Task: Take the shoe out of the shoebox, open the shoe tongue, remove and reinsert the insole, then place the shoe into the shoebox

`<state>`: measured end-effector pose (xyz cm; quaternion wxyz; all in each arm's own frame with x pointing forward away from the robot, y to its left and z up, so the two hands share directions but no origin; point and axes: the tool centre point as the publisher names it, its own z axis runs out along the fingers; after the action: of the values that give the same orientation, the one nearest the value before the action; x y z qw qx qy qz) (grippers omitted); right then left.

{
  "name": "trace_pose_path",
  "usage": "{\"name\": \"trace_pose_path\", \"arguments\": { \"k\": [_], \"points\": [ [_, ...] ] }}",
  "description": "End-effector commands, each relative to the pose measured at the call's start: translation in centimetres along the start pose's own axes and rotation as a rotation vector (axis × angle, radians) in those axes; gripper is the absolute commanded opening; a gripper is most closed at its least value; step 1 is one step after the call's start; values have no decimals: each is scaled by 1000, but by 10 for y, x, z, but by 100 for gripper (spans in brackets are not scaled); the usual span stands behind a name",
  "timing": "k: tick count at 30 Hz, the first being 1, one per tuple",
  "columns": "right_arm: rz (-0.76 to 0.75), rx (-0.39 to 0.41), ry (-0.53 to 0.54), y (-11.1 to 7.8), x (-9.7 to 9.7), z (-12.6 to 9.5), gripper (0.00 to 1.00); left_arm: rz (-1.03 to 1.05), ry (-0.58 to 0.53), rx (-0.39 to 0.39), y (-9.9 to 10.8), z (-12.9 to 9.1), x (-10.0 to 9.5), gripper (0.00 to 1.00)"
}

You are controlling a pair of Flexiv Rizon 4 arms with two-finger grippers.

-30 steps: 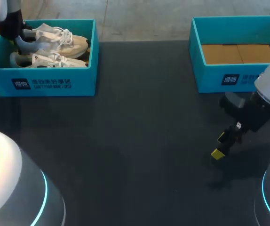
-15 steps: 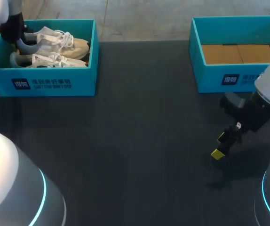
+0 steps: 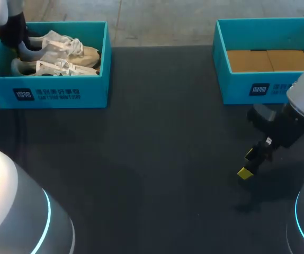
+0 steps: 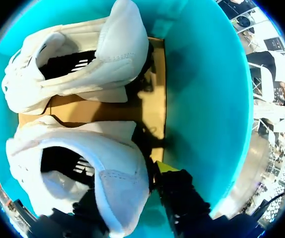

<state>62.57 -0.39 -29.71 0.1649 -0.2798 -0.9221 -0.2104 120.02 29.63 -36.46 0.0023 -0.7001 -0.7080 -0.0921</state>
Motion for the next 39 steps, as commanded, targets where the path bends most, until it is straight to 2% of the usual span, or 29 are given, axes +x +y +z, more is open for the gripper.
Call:
{"name": "trace_pose_path", "arguments": {
  "k": [1,15,16,19,22,25,39],
  "points": [
    [0,1,-3,0,1,1,100,1,-5,3,0,-2,1,45],
    [0,1,-3,0,1,1,100,-4,-35,3,-1,-7,-1,52],
    [0,1,-3,0,1,1,100,-3,-36,3,-1,-8,-2,56],
    [0,1,-3,0,1,1,100,-3,-38,3,0,-11,-2,82],
    [0,1,-3,0,1,1,100,-9,-44,-1,0,-15,1,100],
    [0,1,-3,0,1,1,100,-22,-59,-11,2,-22,3,100],
    [0,1,-3,0,1,1,100,-96,-139,-66,12,-75,7,100]
  ]
}}
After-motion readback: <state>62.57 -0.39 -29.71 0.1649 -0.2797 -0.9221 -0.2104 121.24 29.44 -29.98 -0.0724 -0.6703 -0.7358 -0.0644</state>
